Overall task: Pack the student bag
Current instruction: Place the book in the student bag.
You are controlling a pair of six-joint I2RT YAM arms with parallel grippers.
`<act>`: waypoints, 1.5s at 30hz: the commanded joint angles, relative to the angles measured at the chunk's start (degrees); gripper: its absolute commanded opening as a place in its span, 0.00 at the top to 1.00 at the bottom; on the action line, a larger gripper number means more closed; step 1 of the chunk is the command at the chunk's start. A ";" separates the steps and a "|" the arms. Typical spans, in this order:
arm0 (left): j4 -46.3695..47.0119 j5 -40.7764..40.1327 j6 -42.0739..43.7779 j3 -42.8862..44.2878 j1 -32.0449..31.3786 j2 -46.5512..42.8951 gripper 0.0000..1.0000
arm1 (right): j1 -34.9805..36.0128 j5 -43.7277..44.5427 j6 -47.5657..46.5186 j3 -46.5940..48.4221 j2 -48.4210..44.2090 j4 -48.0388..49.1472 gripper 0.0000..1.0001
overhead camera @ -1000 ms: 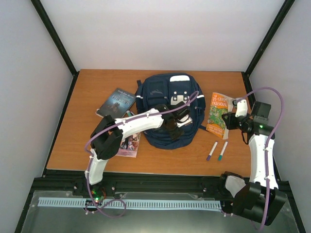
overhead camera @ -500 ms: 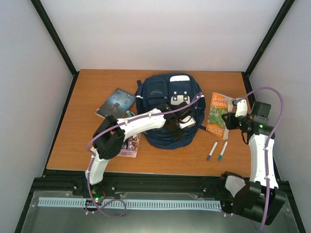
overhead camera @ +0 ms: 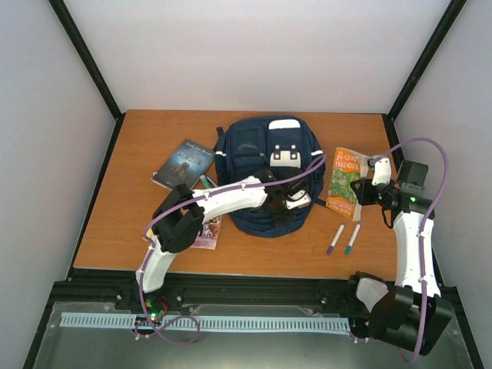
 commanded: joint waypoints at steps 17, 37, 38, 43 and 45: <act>-2.36 -13.19 1.05 3.13 -4.34 3.69 0.59 | -0.57 -2.27 -0.34 0.36 -0.28 2.53 0.97; -3.86 -25.80 2.73 16.15 -3.56 -5.94 0.99 | -1.01 -17.24 4.75 16.37 7.15 -14.05 0.97; -3.43 -26.14 2.68 16.33 -3.36 -6.26 0.99 | -1.01 -18.17 4.82 17.63 7.23 -15.96 0.97; -0.73 -28.79 2.36 17.29 -2.04 -8.00 0.99 | -1.01 -21.79 4.86 19.66 7.00 -23.49 0.97; 0.46 -29.91 2.29 17.65 -1.37 -8.62 0.99 | -1.02 -22.77 4.39 18.82 7.42 -25.94 0.97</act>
